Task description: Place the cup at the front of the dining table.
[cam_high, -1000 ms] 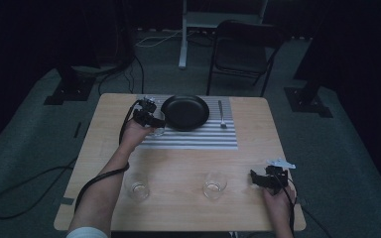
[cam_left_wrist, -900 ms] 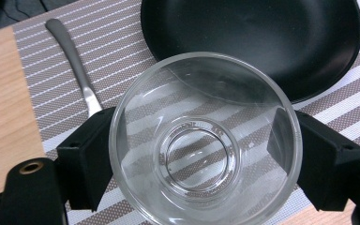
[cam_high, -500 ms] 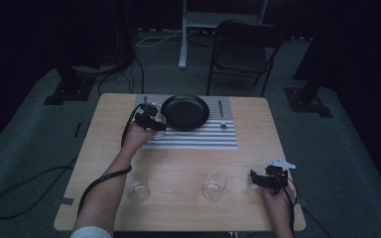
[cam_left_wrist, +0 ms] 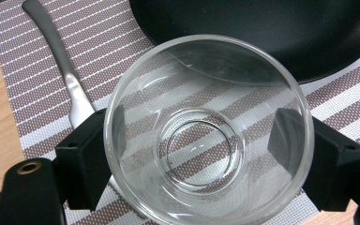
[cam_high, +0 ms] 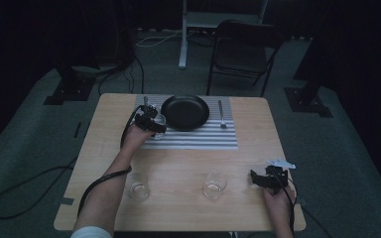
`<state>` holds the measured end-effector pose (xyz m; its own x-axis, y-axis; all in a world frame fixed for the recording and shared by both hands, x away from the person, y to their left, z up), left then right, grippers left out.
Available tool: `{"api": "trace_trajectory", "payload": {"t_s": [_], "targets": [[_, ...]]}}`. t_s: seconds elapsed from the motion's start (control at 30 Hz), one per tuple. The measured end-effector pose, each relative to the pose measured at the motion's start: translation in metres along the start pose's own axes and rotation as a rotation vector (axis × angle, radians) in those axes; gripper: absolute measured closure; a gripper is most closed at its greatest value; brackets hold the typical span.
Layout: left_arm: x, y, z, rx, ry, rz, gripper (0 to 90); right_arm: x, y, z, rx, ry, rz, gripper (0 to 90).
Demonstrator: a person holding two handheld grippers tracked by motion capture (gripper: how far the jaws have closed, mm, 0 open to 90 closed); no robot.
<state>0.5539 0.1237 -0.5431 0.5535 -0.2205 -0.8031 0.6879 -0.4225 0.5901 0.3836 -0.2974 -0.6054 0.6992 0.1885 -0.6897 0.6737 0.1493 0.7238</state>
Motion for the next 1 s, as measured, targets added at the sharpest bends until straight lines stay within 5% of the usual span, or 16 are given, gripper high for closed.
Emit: {"api": "trace_trajectory", "payload": {"t_s": [0.33,0.4,1.0], "targets": [[-0.003,-0.003,-0.001,-0.028,-0.022,0.022,17.1,0.000,0.000,0.000,0.000,0.000,0.000,13.4],[-0.003,-0.004,0.001,-0.038,-0.037,0.023,9.9,0.000,0.000,0.000,0.000,0.000,0.000,13.5],[-0.012,-0.017,-0.002,-0.001,-0.036,0.066,10.0,0.000,0.000,0.000,0.000,0.000,0.000,13.4]]}}
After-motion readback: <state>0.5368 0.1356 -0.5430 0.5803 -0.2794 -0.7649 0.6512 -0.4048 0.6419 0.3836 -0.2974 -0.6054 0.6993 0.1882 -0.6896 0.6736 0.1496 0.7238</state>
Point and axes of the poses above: each handheld gripper's, and its own axes: x roughly forward along the jaws, y roughly out of its top, z roughly to its right, the point moved 8 cm from there along x, roughly forward along the jaws, and after that the axes turned 1 degree about y, right-handed, at the moved point
